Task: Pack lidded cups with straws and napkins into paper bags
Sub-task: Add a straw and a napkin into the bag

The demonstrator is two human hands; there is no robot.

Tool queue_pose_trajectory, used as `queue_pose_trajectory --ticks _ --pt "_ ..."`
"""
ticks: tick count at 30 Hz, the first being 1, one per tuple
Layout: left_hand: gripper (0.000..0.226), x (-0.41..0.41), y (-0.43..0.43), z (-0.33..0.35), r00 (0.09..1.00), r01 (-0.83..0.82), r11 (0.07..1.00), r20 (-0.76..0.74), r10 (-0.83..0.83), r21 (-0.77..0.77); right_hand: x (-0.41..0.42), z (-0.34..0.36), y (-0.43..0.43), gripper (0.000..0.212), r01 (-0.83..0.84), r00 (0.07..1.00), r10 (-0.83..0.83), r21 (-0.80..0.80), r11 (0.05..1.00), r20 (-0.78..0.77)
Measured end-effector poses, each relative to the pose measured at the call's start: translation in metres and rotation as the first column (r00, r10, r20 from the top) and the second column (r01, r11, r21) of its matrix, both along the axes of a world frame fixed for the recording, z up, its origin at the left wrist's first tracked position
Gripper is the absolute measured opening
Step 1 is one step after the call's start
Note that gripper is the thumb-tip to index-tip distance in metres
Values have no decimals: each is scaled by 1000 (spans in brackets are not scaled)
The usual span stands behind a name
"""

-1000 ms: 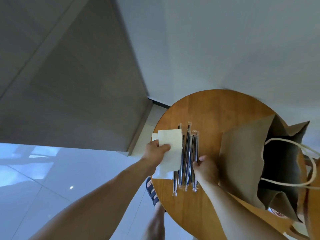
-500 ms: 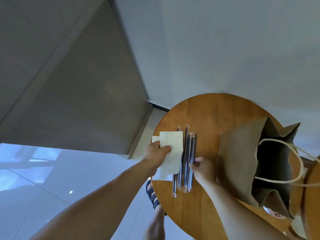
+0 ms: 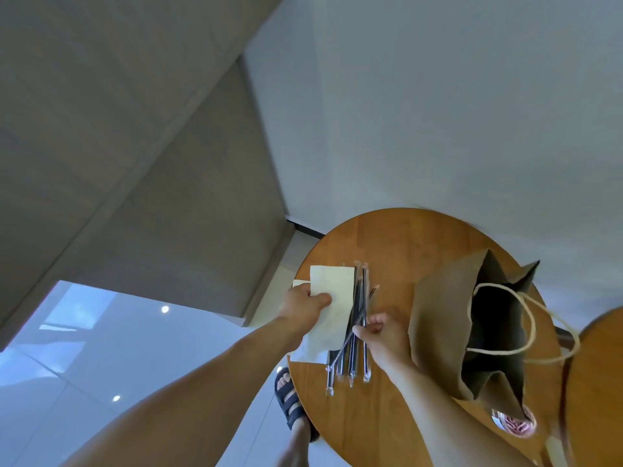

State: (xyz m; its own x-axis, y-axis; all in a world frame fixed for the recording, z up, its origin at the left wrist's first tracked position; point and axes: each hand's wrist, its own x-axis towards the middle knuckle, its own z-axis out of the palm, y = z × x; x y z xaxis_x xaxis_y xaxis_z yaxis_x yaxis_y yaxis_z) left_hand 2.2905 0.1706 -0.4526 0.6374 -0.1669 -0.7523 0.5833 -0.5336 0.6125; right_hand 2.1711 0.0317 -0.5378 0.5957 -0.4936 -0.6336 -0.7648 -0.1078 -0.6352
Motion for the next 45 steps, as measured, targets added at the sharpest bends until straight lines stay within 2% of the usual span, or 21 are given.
queue_pose_trajectory --ticks 5,9,12,18,20,25,28,32,33,38,42,45 --pt "24 0 0 6 1000 4 1000 11 -4 -3 0 17 -1 24 -9 999 9 6 1000 36" --pt "27 6 -6 22 998 -21 999 53 22 -31 13 56 1 10 10 973 -14 17 1000 231" --pt "23 13 -18 47 994 -16 994 105 28 -112 25 93 0 9 -48 950 50 -14 999 307" --pt "11 20 -43 101 983 29 970 181 15 -241 39 146 -10 13 -149 909 176 -100 984 378" --pt "18 19 -46 113 982 44 961 189 8 -272 39 159 -14 13 -145 903 172 -97 985 393" --pt "10 14 -53 137 968 98 933 250 -8 -346 37 187 -25 14 -136 886 165 -99 986 433" --pt "11 12 -60 151 968 77 922 251 23 -380 34 206 -33 15 -108 873 187 -196 975 450" --pt "5 16 -73 177 943 126 904 333 20 -408 31 240 -59 45 78 850 81 -277 958 520" --pt "6 16 -77 184 941 150 891 339 5 -428 31 251 -66 45 83 841 73 -261 962 537" --pt "9 4 -109 213 914 307 823 388 -116 -478 23 287 -91 15 33 811 109 -231 972 575" --pt "9 -9 -128 229 884 373 803 440 -156 -465 12 299 -107 12 78 799 85 -243 967 595" --pt "7 -15 -140 236 863 416 798 466 -195 -437 4 307 -119 14 84 807 121 -315 945 578"
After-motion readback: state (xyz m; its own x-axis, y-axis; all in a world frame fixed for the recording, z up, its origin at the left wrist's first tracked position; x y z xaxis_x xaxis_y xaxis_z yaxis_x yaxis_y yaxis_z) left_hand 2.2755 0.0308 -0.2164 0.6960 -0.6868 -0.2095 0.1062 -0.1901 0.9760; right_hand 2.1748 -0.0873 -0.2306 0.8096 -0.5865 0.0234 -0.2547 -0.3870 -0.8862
